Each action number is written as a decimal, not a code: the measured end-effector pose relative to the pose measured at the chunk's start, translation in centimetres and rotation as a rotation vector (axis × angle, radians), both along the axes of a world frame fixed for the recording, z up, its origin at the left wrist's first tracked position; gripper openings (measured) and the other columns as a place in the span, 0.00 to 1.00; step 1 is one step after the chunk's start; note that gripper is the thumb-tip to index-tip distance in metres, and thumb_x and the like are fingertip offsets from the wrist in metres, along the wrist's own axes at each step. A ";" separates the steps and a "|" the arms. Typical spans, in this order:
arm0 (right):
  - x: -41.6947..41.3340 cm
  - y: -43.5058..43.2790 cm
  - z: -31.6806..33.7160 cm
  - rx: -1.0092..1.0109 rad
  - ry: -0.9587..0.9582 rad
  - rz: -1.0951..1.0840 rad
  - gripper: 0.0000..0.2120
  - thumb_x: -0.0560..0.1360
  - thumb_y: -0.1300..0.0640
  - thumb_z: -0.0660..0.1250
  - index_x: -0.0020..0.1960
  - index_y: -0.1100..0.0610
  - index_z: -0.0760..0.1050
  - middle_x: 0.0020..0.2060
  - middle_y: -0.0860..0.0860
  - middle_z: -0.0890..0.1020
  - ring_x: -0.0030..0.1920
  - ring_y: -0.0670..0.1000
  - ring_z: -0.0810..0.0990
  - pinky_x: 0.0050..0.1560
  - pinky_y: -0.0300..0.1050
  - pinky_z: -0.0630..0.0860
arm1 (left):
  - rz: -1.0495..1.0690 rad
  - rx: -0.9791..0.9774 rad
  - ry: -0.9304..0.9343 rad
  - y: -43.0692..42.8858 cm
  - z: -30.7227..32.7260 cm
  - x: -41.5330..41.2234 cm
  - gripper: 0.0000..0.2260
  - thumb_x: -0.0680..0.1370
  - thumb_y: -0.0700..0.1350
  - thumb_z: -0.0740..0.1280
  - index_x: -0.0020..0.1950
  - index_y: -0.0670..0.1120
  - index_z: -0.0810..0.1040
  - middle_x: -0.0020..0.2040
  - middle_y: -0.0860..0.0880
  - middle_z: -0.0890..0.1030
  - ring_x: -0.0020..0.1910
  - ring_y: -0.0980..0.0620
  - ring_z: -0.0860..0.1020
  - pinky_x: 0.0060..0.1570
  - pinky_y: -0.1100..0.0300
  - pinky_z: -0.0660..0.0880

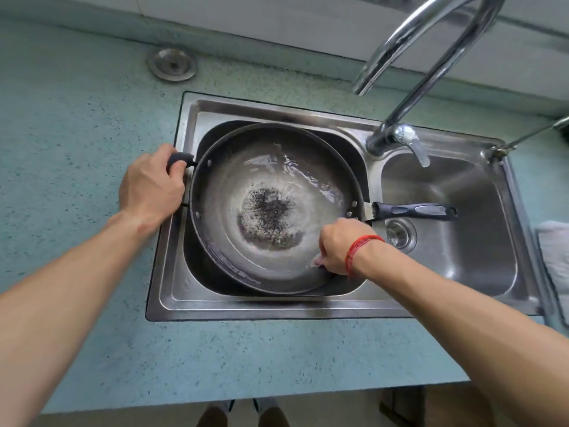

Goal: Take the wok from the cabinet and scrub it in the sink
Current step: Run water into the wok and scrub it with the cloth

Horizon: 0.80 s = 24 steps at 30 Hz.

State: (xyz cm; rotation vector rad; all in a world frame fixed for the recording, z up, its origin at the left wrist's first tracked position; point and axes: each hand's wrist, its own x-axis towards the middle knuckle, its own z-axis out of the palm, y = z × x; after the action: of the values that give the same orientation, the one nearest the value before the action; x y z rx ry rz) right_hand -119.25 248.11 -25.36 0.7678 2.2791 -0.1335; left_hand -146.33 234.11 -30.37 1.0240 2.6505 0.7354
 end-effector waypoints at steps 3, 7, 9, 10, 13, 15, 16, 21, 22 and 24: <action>0.2 2.7 -0.7 0.122 0.028 0.035 0.16 0.75 0.48 0.68 0.58 0.57 0.78 0.55 0.57 0.79 0.57 0.61 0.77 0.56 0.52 0.77 | -0.018 0.012 0.009 0.0 -0.1 -0.1 0.08 0.81 0.48 0.60 0.55 0.46 0.75 0.46 0.39 0.79 0.44 0.43 0.71 0.43 0.50 0.69; -0.7 5.5 -2.0 0.297 0.138 0.029 0.12 0.77 0.59 0.65 0.59 0.59 0.77 0.56 0.57 0.74 0.55 0.61 0.74 0.49 0.52 0.77 | -0.034 0.003 0.022 0.0 0.0 -0.2 0.09 0.81 0.48 0.60 0.55 0.46 0.76 0.46 0.39 0.80 0.44 0.41 0.73 0.44 0.48 0.72; -1.5 6.7 -2.9 0.372 0.234 0.022 0.10 0.77 0.62 0.64 0.57 0.60 0.78 0.54 0.58 0.74 0.53 0.62 0.74 0.46 0.52 0.76 | -0.038 0.002 0.021 0.0 0.1 -0.2 0.08 0.81 0.48 0.60 0.55 0.46 0.76 0.46 0.39 0.80 0.44 0.41 0.73 0.44 0.48 0.72; -2.0 7.3 -3.4 0.391 0.297 0.007 0.09 0.77 0.62 0.64 0.55 0.60 0.78 0.53 0.59 0.75 0.52 0.63 0.74 0.45 0.53 0.76 | -0.041 0.001 0.024 0.0 0.2 -0.1 0.08 0.81 0.48 0.60 0.55 0.46 0.76 0.46 0.39 0.80 0.44 0.41 0.74 0.44 0.48 0.72; -3.7 8.7 -4.7 0.416 0.473 -0.037 0.07 0.78 0.59 0.64 0.52 0.60 0.78 0.50 0.58 0.75 0.48 0.62 0.74 0.40 0.52 0.75 | -0.053 -0.003 0.037 -0.1 0.3 -0.1 0.09 0.81 0.48 0.61 0.56 0.46 0.76 0.46 0.39 0.80 0.44 0.40 0.75 0.44 0.47 0.73; -5.0 9.3 -5.1 0.415 0.577 -0.067 0.07 0.78 0.57 0.65 0.52 0.58 0.78 0.50 0.58 0.75 0.48 0.62 0.74 0.40 0.51 0.74 | -0.055 -0.005 0.053 -0.1 0.3 -0.1 0.09 0.81 0.48 0.61 0.56 0.45 0.76 0.45 0.39 0.80 0.42 0.41 0.74 0.42 0.48 0.71; -5.6 9.3 -5.3 0.409 0.636 -0.094 0.07 0.77 0.56 0.65 0.53 0.57 0.78 0.49 0.58 0.75 0.47 0.62 0.74 0.40 0.51 0.73 | -0.056 -0.005 0.059 0.0 0.3 -0.1 0.09 0.81 0.48 0.61 0.56 0.45 0.76 0.45 0.40 0.79 0.42 0.42 0.73 0.41 0.49 0.70; -9.7 8.2 -6.1 0.366 0.905 -0.305 0.10 0.75 0.60 0.63 0.54 0.55 0.78 0.50 0.58 0.77 0.47 0.62 0.76 0.45 0.52 0.75 | -0.043 -0.003 0.074 0.0 0.3 -0.1 0.09 0.81 0.47 0.61 0.56 0.44 0.76 0.43 0.40 0.78 0.40 0.44 0.71 0.40 0.51 0.67; -10.8 7.8 -6.2 0.342 0.948 -0.364 0.10 0.75 0.60 0.62 0.54 0.55 0.78 0.51 0.57 0.77 0.47 0.61 0.77 0.46 0.52 0.76 | -0.043 -0.003 0.076 0.0 0.3 -0.1 0.09 0.81 0.48 0.62 0.55 0.44 0.76 0.43 0.40 0.78 0.40 0.44 0.71 0.40 0.51 0.67; -13.1 6.8 -6.5 0.263 1.026 -0.508 0.09 0.75 0.61 0.62 0.54 0.55 0.77 0.51 0.56 0.76 0.48 0.59 0.78 0.49 0.51 0.76 | -0.044 0.001 0.078 0.0 0.2 -0.1 0.09 0.81 0.48 0.62 0.55 0.44 0.76 0.43 0.40 0.78 0.40 0.43 0.71 0.39 0.51 0.68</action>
State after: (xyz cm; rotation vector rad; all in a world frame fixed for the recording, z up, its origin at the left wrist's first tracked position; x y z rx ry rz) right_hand -132.33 254.88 -31.86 1.7032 3.0025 -0.5808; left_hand -146.46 234.11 -30.17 1.1294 2.6840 0.7012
